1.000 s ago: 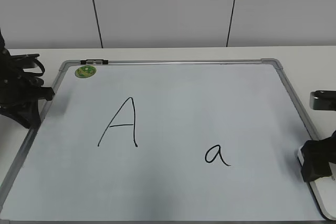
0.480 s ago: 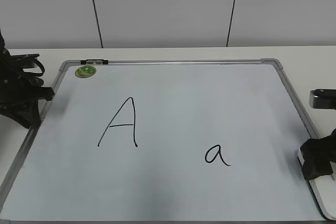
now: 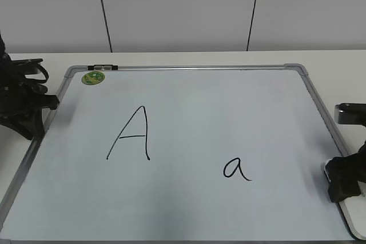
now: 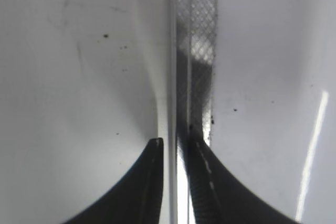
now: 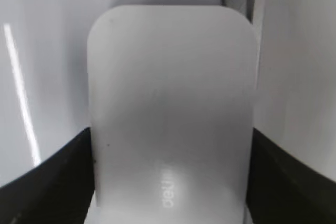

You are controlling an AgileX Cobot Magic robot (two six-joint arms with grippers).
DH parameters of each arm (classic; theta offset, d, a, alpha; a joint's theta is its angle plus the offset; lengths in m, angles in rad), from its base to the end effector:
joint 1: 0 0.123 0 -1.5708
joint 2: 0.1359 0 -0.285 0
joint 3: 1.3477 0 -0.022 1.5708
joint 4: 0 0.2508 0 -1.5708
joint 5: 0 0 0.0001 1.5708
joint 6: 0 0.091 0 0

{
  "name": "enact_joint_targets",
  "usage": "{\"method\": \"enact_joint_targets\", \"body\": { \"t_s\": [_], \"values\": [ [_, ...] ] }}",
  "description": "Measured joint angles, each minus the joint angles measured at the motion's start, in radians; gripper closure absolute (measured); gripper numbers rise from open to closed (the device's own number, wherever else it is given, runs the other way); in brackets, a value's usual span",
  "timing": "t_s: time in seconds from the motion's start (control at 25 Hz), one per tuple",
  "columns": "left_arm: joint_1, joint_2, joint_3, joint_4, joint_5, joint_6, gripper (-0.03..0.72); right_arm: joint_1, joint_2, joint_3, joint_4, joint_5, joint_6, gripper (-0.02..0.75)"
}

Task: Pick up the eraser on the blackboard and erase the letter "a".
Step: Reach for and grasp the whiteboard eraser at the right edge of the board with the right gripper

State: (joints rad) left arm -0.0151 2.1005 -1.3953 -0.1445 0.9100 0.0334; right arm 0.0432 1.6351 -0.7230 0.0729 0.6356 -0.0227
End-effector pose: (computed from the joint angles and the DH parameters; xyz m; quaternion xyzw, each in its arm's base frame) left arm 0.3972 -0.0164 0.1295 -0.0189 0.9979 -0.0577 0.0219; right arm 0.2527 0.0149 0.1427 -0.0048 0.9982 0.0238 0.0548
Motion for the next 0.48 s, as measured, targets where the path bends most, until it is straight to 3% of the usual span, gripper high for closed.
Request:
{"method": "enact_joint_targets", "body": {
  "t_s": [0.32,0.48],
  "values": [
    [0.000,0.000,0.000,0.000,0.000,0.000,0.553,0.000,0.008,0.000,0.000,0.002,0.000,0.144],
    [0.000,0.000,0.000,0.000,0.000,0.000,0.553,0.000,0.008,0.000,0.000,0.002,0.000,0.189]
  ]
}}
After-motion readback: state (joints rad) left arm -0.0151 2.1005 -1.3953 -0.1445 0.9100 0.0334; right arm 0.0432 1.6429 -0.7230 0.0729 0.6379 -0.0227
